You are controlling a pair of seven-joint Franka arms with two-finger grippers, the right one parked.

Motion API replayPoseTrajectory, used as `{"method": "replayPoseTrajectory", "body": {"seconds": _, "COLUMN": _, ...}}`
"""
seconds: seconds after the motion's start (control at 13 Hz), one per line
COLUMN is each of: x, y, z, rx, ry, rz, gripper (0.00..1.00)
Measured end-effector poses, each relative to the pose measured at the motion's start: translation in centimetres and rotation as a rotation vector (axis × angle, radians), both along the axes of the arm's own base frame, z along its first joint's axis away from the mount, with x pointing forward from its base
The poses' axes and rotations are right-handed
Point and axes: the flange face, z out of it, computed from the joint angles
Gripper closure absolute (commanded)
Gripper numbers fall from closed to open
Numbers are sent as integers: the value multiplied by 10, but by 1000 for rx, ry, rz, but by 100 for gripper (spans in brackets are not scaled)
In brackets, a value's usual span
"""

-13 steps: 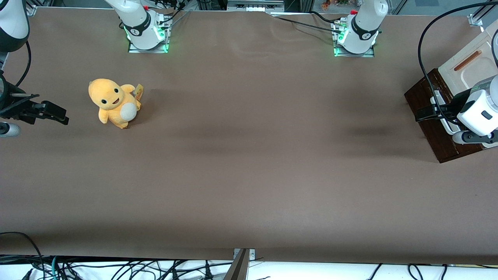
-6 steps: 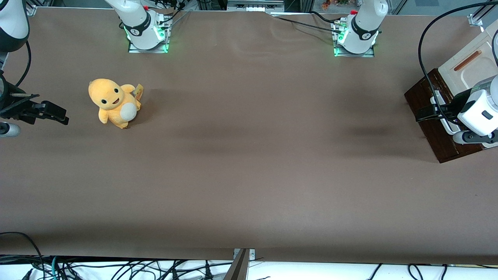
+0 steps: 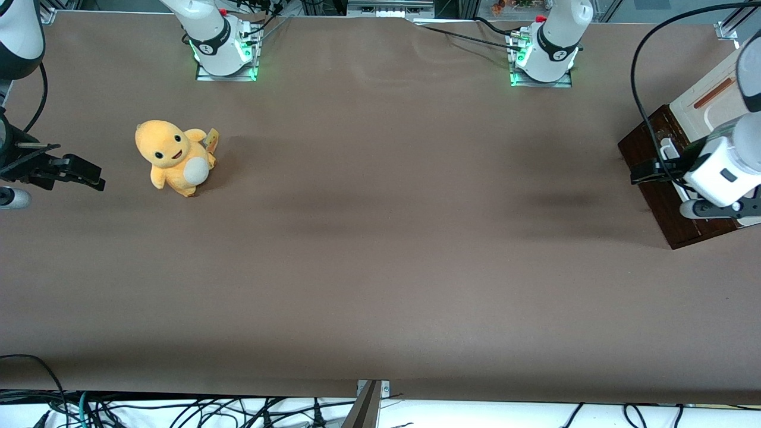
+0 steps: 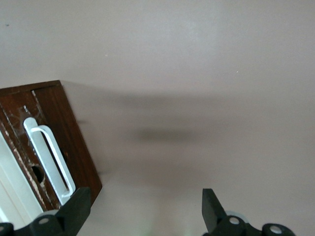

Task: Open lower drawer with left arm only
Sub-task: 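Move the open left gripper toward the drawer's white bar handle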

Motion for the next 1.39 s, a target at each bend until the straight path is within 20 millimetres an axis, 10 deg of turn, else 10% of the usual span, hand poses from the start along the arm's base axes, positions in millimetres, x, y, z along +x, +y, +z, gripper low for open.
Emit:
{"method": "replayPoseTrajectory", "body": {"seconds": 0.85, "x": -2, "y": -71, "z": -54, "rx": 281, "ry": 105, "rz": 27, "gripper": 0}}
{"method": "replayPoseTrajectory", "body": {"seconds": 1.39, "x": 7, "y": -52, "z": -116, "rx": 522, "ry": 126, "rz": 200, "gripper": 0}}
